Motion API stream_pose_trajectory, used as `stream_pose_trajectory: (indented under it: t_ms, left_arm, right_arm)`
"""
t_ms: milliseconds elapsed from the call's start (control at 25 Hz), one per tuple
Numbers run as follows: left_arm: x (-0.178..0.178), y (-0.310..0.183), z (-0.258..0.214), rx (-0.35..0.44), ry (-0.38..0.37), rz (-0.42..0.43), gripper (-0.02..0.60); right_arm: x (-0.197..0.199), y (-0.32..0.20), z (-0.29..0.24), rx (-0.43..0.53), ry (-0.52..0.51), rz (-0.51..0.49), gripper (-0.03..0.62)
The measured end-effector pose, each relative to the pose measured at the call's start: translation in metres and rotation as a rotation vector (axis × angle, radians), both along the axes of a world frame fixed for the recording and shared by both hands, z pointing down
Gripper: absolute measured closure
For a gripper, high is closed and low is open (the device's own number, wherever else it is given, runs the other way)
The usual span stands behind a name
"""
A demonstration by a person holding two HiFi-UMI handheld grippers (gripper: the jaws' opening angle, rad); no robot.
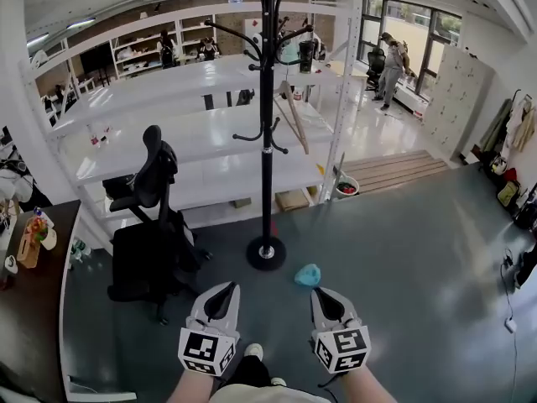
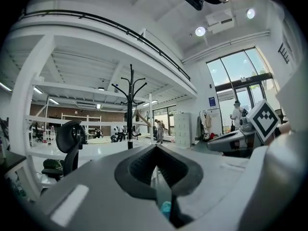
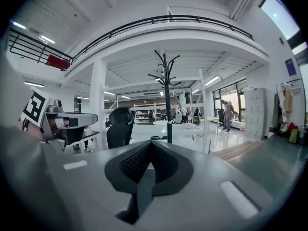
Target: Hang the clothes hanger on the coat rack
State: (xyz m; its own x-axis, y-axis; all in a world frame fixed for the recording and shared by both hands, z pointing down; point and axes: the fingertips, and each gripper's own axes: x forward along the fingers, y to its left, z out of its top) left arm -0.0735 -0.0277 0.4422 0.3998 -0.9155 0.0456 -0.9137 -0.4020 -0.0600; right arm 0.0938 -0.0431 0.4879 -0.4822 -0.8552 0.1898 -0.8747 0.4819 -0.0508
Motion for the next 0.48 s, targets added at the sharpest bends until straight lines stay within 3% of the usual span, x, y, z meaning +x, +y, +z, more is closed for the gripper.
stream_pose_trajectory:
  t_ms: [480]
  left_arm:
    - [-0.002, 0.033, -0.017, 0.029, -0.022, 0.017, 0.581]
  right_arm:
    - [-0.008, 0.034, -0.015, 0.035, -0.003, 0.002, 0.568]
